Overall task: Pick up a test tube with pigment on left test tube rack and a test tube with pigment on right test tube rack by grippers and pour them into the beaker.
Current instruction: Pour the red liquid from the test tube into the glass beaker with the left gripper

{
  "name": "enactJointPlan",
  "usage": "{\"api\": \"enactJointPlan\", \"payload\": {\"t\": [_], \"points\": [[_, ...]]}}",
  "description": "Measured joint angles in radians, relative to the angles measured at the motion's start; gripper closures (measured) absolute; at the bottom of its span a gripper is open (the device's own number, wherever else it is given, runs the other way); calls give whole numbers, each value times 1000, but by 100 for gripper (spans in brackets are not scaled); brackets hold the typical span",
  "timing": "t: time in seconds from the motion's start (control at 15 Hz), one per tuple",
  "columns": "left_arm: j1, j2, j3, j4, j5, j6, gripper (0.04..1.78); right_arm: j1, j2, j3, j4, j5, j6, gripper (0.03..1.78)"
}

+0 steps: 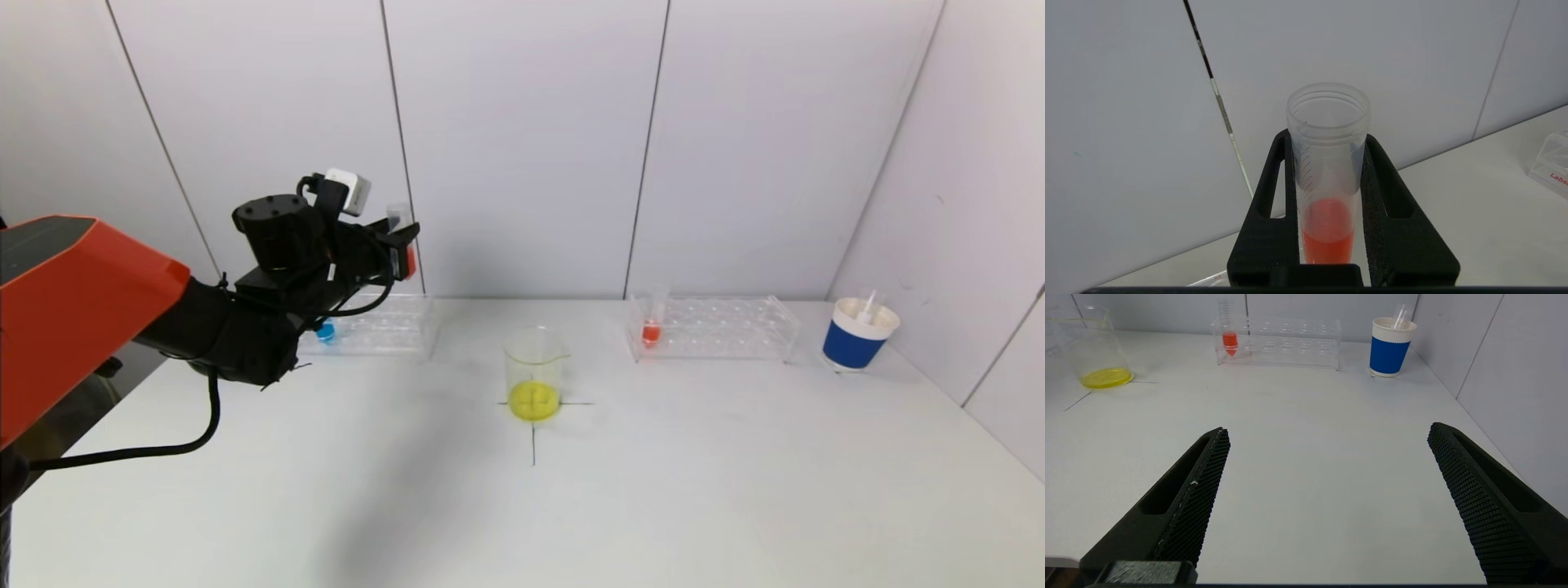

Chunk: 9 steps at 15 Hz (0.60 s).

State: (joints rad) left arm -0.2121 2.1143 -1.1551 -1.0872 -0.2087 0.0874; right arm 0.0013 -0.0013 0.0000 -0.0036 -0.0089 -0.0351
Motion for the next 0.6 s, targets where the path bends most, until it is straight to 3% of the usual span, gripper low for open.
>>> {"api": "enactJointPlan", "payload": {"t": [0.6], "points": [[-123, -87, -3, 63, 10, 91, 137, 0, 0, 0, 1, 0, 1, 5]]}}
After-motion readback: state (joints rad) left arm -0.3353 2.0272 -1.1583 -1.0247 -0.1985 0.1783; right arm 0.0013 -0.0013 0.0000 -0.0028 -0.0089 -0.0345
